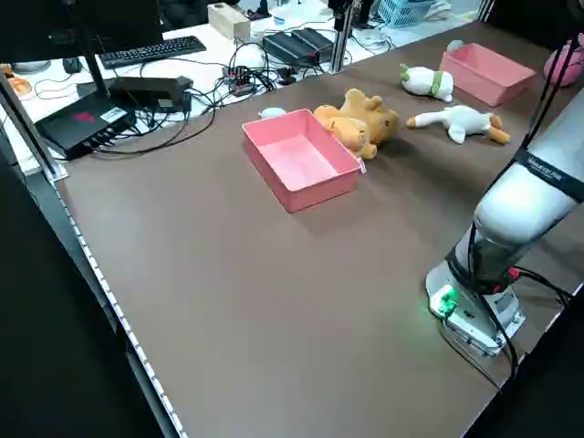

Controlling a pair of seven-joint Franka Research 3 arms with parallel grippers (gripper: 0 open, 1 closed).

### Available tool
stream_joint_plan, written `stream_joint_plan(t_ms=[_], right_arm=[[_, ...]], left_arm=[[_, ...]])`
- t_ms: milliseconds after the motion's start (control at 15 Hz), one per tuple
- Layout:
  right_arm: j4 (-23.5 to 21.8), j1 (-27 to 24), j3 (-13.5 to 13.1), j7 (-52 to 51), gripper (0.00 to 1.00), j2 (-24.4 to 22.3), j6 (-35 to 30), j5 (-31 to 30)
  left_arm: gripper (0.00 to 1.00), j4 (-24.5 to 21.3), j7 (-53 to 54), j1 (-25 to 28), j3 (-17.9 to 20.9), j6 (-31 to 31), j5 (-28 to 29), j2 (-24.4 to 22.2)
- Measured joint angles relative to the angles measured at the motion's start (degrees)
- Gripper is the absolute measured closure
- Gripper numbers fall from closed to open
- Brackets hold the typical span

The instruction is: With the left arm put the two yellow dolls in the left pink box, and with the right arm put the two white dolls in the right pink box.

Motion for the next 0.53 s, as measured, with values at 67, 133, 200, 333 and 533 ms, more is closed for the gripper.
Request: stream_joint_plan(t_ms=[67, 133, 200, 333, 533], right_arm=[[0.0, 0.01, 0.06, -0.01, 0.0, -0.02, 0.23, 0.0], [0.0, 0.04, 0.14, -0.01, 0.0, -0.04, 0.42, 0.0], [0.0, 0.08, 0.23, -0.02, 0.0, -0.05, 0.53, 0.0], [0.0, 0.12, 0.38, -0.01, 0.0, -0.06, 0.59, 0.0], [0.0, 0.12, 0.42, -0.02, 0.0, -0.06, 0.6, 0.0]], left_arm=[[0.0, 0.0, 0.0, 0.0, 0.0, 0.0, 0.0, 0.0], [0.0, 0.0, 0.0, 0.0, 0.0, 0.0, 0.0, 0.0], [0.0, 0.0, 0.0, 0.0, 0.0, 0.0, 0.0, 0.0], [0.0, 0.0, 0.0, -0.01, -0.04, 0.0, 0.0, 0.0], [0.0, 0.0, 0.0, -0.07, -0.18, -0.1, 0.0, 0.16]])
